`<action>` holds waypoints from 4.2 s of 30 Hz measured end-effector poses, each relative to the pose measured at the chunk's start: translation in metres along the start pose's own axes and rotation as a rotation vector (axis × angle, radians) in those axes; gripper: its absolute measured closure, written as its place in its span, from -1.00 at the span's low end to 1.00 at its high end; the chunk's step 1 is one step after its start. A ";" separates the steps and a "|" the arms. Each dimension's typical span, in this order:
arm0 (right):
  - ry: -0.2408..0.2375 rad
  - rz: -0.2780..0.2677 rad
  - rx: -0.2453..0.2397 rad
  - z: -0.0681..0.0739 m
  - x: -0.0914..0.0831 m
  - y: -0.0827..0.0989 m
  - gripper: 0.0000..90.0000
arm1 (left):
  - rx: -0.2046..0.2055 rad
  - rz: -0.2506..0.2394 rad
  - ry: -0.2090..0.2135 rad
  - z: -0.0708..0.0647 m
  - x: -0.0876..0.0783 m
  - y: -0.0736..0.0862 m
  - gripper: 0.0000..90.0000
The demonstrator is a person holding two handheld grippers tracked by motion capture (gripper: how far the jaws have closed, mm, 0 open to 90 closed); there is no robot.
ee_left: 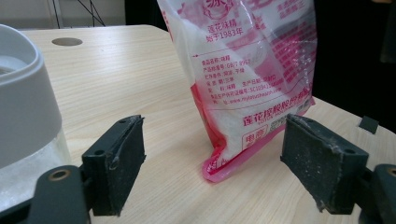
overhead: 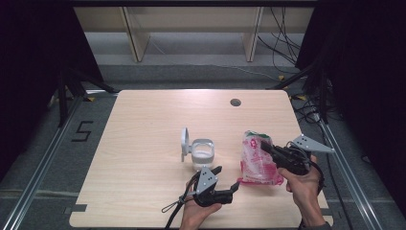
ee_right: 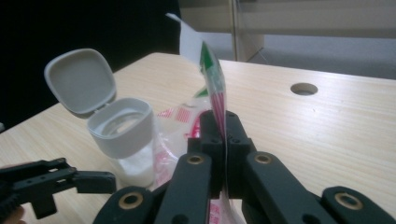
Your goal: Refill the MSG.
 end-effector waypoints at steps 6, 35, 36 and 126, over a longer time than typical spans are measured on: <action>0.033 0.027 0.037 -0.009 0.001 0.009 1.00 | 0.002 -0.003 0.005 -0.001 0.000 -0.001 -0.53; 0.100 0.052 0.136 -0.058 0.019 0.046 0.96 | -0.005 0.008 0.007 0.005 -0.001 0.001 -0.52; 0.101 0.051 0.164 -0.056 0.019 0.047 0.96 | -0.013 0.004 0.007 0.005 -0.001 0.001 -0.52; 0.077 0.129 0.049 0.016 0.020 0.075 -0.18 | 0.134 -0.020 -0.114 0.071 -0.076 -0.012 0.98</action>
Point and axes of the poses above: each handheld gripper's, and its own axes: x roughly forward along the jaws, y roughly out of its underside, z roughly to its left, the point moved 10 cm from there along x, roughly forward along the jaws, and after that the axes turned 7 degrees about -y, right-handed, at the moved point
